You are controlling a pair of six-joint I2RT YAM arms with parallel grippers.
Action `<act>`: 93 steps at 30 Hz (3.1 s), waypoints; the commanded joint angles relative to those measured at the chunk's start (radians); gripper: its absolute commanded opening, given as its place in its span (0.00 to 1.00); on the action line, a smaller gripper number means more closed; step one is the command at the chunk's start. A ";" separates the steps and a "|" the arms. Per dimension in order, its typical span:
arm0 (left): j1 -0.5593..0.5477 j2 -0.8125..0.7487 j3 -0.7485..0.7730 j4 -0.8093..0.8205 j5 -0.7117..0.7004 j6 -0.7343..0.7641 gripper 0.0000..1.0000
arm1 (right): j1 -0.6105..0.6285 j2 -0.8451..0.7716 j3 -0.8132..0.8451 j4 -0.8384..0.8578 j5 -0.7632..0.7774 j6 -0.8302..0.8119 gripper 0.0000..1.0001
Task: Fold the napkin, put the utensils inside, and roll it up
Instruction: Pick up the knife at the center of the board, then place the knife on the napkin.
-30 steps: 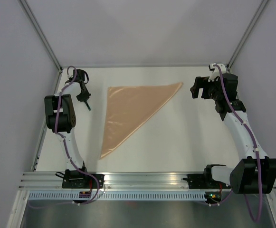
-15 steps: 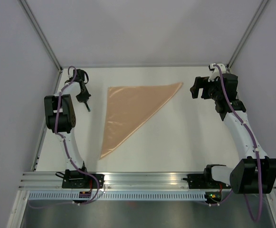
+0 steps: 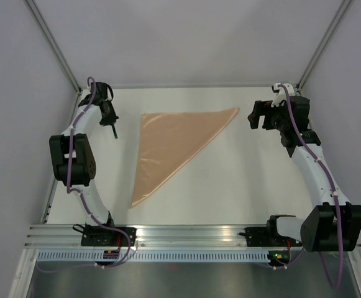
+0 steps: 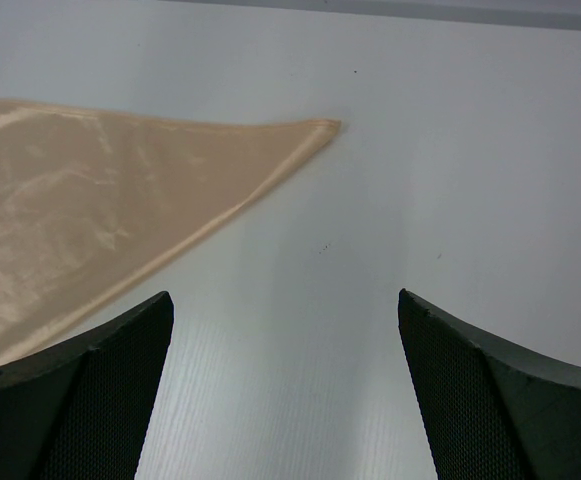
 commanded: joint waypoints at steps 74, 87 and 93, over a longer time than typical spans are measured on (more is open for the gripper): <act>-0.685 0.020 -0.230 0.231 0.395 0.341 0.02 | 0.033 0.018 0.040 0.004 0.026 0.000 0.98; -0.685 0.028 -0.200 0.212 0.389 0.335 0.02 | 0.035 0.013 0.040 0.004 0.027 0.001 0.98; -0.684 0.029 -0.197 0.207 0.388 0.335 0.02 | 0.035 0.016 0.040 0.004 0.026 0.000 0.98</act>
